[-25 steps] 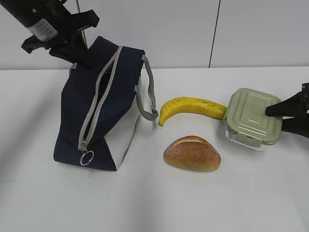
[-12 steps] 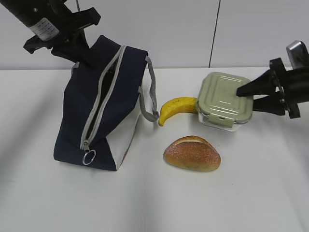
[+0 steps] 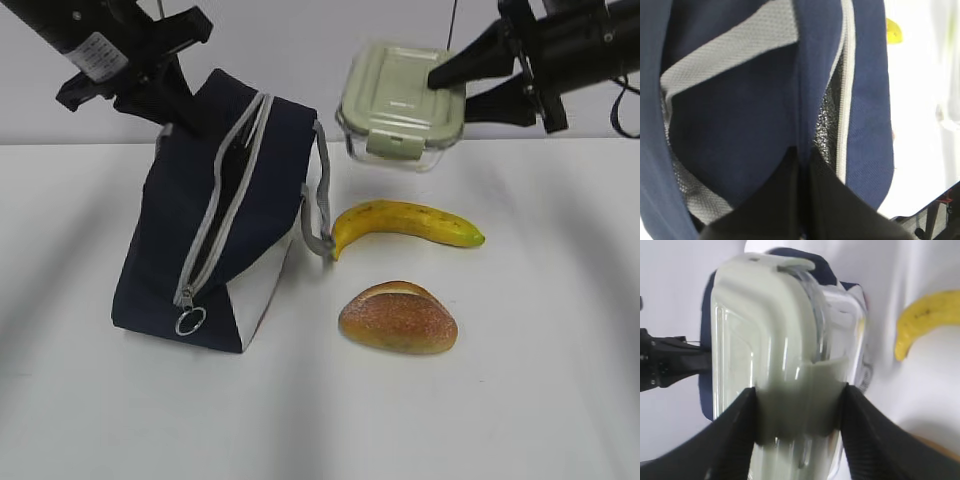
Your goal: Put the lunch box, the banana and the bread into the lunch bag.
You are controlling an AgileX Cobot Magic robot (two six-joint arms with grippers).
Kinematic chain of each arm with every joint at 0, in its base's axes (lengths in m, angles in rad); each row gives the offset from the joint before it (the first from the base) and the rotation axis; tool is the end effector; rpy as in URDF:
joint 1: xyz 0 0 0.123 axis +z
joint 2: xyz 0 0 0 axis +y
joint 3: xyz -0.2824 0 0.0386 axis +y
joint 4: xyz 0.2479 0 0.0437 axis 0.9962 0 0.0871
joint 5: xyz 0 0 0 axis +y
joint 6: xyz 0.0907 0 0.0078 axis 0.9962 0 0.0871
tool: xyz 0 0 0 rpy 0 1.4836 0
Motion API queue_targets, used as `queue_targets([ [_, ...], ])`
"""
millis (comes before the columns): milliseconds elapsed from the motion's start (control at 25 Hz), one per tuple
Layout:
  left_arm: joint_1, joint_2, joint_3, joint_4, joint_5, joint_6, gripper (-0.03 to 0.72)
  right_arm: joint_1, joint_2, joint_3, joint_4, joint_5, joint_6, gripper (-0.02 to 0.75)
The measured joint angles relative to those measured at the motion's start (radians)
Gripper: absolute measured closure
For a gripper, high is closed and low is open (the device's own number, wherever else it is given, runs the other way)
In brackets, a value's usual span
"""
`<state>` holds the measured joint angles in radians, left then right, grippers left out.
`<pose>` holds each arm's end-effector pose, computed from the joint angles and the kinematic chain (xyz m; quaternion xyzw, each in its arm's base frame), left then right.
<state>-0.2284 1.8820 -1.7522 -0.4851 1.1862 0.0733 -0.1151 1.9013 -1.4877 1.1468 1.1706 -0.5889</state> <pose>0.3861 -0.1302 0.3152 0.0934 0.9534 -0.2468 0.1465 0.4013 0.0306 0.2739 -0.0096 0.8613 0.4653 0.2039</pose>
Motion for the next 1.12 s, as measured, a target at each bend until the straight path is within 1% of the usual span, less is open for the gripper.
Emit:
queue_targets([
  [120, 0.003, 0.000, 0.000, -0.024, -0.002, 0.000, 0.688, 0.033, -0.020, -0.081, -0.018, 0.004, 0.063, 0.372],
  [280, 0.018, 0.000, 0.000, -0.044, -0.002, 0.000, 0.688, 0.094, -0.021, -0.144, -0.031, 0.022, 0.117, 0.372],
  [480, 0.025, 0.000, 0.000, -0.051, -0.002, 0.000, 0.688, 0.170, -0.021, -0.154, -0.063, 0.030, 0.142, 0.372],
  [640, 0.025, 0.000, 0.000, -0.056, -0.002, 0.000, 0.688, 0.227, 0.005, -0.159, -0.067, 0.034, 0.148, 0.372],
  [760, 0.025, 0.000, 0.000, -0.056, -0.001, 0.000, 0.688, 0.255, 0.035, -0.160, -0.069, 0.036, 0.152, 0.372],
  [840, 0.025, 0.000, 0.000, -0.056, -0.001, 0.000, 0.688, 0.269, 0.054, -0.160, -0.091, 0.032, 0.161, 0.372],
  [1120, 0.025, 0.000, 0.000, -0.057, 0.002, 0.000, 0.688, 0.288, 0.101, -0.204, -0.240, -0.018, 0.256, 0.372],
])
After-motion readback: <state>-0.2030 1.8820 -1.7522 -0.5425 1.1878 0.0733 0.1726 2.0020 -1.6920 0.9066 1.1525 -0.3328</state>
